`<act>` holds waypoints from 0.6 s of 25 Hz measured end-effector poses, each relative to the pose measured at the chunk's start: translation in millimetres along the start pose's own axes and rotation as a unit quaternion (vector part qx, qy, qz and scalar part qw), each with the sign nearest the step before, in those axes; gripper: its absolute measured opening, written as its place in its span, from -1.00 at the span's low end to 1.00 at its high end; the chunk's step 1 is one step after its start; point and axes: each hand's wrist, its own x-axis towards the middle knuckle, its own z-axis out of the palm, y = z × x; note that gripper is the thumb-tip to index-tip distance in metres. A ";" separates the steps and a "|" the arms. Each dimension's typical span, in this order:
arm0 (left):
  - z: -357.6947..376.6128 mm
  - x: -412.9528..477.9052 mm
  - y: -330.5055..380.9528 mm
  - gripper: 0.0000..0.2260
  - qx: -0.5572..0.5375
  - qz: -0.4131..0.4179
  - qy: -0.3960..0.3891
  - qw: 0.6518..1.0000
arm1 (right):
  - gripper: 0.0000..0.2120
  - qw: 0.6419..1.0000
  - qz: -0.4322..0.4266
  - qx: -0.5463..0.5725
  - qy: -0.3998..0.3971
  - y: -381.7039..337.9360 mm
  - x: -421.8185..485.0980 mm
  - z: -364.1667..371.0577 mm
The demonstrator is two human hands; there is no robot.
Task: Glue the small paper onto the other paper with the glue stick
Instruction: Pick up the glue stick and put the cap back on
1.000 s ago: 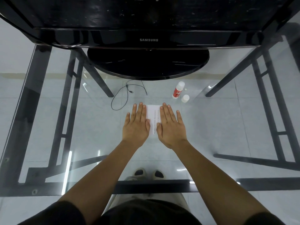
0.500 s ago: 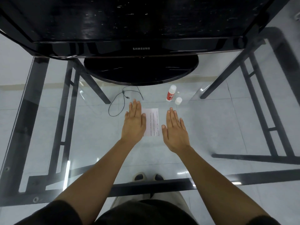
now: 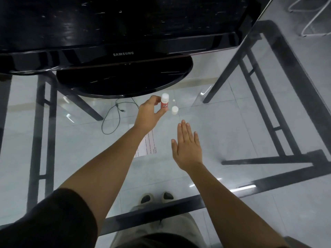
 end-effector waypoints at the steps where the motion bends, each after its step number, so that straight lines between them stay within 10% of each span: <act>1: 0.8 1.7 -0.4 -0.67 -0.001 0.002 0.000 1.000 | -0.43 1.000 -0.001 0.000 0.000 0.4 0.4 0.4; 15: -91.9 -54.7 43.5 -0.78 -0.229 -0.031 0.071 0.970 | -0.60 0.923 -0.038 0.368 0.106 -42.5 27.6 -127.8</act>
